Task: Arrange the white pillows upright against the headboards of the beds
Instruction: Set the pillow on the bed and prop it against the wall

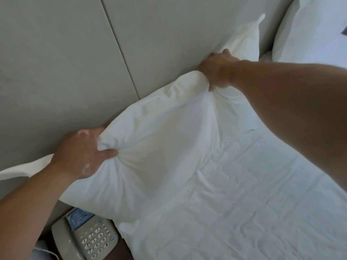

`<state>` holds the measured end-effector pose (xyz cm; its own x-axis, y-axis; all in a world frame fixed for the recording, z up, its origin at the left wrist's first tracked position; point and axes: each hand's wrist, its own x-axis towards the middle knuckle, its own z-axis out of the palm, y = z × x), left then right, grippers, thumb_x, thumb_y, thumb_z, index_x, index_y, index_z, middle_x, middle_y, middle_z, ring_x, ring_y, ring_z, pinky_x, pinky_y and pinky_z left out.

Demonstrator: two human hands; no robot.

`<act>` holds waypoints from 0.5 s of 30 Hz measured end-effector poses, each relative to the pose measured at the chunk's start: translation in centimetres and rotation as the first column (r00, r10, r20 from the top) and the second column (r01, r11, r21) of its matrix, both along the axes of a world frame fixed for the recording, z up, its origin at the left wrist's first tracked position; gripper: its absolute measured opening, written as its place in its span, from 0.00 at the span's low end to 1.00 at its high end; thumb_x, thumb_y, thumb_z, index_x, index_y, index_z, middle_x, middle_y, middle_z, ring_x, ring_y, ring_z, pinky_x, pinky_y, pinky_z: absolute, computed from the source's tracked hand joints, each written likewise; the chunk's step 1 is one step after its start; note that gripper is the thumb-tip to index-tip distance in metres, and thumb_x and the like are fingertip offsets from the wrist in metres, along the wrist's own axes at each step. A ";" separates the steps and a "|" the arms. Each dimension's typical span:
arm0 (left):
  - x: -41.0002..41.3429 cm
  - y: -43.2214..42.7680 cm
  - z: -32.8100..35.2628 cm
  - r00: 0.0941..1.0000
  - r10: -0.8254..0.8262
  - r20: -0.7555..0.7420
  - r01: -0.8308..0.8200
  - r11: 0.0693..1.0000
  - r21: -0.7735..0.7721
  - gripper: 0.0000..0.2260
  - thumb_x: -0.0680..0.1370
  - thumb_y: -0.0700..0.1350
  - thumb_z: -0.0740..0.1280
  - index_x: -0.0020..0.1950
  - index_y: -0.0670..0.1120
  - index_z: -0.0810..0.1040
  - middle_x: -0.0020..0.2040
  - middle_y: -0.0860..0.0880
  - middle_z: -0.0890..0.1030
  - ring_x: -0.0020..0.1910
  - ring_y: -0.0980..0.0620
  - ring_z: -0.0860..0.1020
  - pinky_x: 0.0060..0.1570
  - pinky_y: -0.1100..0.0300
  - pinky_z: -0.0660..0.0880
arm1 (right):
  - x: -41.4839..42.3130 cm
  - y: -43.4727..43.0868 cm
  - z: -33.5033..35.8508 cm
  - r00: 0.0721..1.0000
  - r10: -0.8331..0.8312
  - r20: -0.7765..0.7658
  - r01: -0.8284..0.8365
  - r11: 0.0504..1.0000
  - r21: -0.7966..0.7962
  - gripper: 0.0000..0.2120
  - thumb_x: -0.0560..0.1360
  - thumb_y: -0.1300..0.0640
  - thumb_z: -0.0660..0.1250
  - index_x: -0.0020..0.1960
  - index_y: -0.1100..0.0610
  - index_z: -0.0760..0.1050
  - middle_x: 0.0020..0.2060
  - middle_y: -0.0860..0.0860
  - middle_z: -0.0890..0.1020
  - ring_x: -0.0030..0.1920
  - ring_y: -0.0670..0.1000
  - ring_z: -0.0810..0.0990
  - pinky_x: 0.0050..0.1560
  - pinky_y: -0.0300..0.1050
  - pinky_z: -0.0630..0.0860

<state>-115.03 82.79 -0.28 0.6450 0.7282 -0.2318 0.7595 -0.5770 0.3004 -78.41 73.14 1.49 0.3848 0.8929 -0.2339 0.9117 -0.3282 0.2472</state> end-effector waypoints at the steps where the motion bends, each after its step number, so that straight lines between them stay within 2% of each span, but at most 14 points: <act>1: 0.3 0.1 0.5 1.000 -0.009 0.019 0.009 1.000 0.004 0.22 0.72 0.52 0.78 0.64 0.45 0.82 0.54 0.41 0.86 0.49 0.40 0.81 0.45 0.55 0.68 | 0.3 0.1 0.8 1.000 -0.009 0.008 0.009 1.000 -0.016 0.23 0.67 0.54 0.79 0.61 0.52 0.79 0.54 0.55 0.83 0.61 0.61 0.76 0.60 0.61 0.71; 4: 1.3 0.4 1.2 0.998 -0.040 0.050 0.039 0.999 0.017 0.20 0.71 0.53 0.78 0.60 0.47 0.84 0.48 0.44 0.84 0.44 0.46 0.75 0.44 0.56 0.67 | 1.3 0.4 2.6 0.999 -0.025 0.035 0.026 0.999 -0.040 0.22 0.66 0.55 0.80 0.58 0.55 0.81 0.52 0.56 0.83 0.60 0.62 0.76 0.59 0.62 0.72; 6: 1.9 0.6 1.0 0.997 -0.049 0.066 0.048 0.999 0.017 0.19 0.71 0.53 0.79 0.59 0.47 0.84 0.49 0.44 0.85 0.43 0.49 0.74 0.43 0.56 0.67 | 2.1 0.7 2.8 0.998 -0.037 0.057 0.038 0.999 -0.032 0.22 0.66 0.55 0.81 0.58 0.56 0.80 0.52 0.57 0.83 0.60 0.63 0.76 0.59 0.62 0.72; 9: 2.4 1.2 -0.5 0.998 -0.034 0.044 0.034 0.999 0.014 0.20 0.72 0.51 0.79 0.61 0.47 0.84 0.54 0.43 0.86 0.48 0.42 0.80 0.44 0.57 0.66 | 2.6 1.2 1.5 0.991 -0.092 0.093 0.099 0.992 -0.075 0.32 0.66 0.52 0.81 0.67 0.53 0.75 0.60 0.57 0.79 0.64 0.63 0.73 0.59 0.63 0.71; 11: 2.4 1.5 -1.5 1.000 -0.001 0.029 0.000 1.000 0.020 0.21 0.71 0.51 0.79 0.62 0.46 0.83 0.55 0.42 0.86 0.53 0.38 0.82 0.45 0.57 0.67 | 2.5 1.4 -0.4 0.988 -0.132 0.086 0.139 0.986 -0.091 0.39 0.67 0.52 0.81 0.74 0.50 0.68 0.67 0.57 0.72 0.69 0.63 0.69 0.63 0.69 0.68; 13: 2.8 1.6 -2.1 1.000 0.013 0.014 -0.013 0.999 0.049 0.20 0.71 0.52 0.80 0.59 0.45 0.83 0.53 0.40 0.86 0.52 0.37 0.82 0.44 0.56 0.67 | 2.6 1.2 -2.1 0.986 -0.153 0.070 0.158 0.985 -0.069 0.44 0.67 0.55 0.80 0.77 0.50 0.62 0.70 0.57 0.68 0.71 0.63 0.67 0.65 0.71 0.66; 15: 3.2 1.5 -2.4 1.000 0.007 -0.026 -0.005 0.996 0.088 0.19 0.70 0.54 0.80 0.52 0.45 0.81 0.51 0.39 0.85 0.48 0.38 0.80 0.42 0.56 0.66 | 2.8 0.8 -3.1 0.988 -0.141 0.068 0.143 0.989 -0.032 0.45 0.66 0.57 0.80 0.78 0.51 0.61 0.70 0.56 0.69 0.71 0.62 0.67 0.65 0.70 0.65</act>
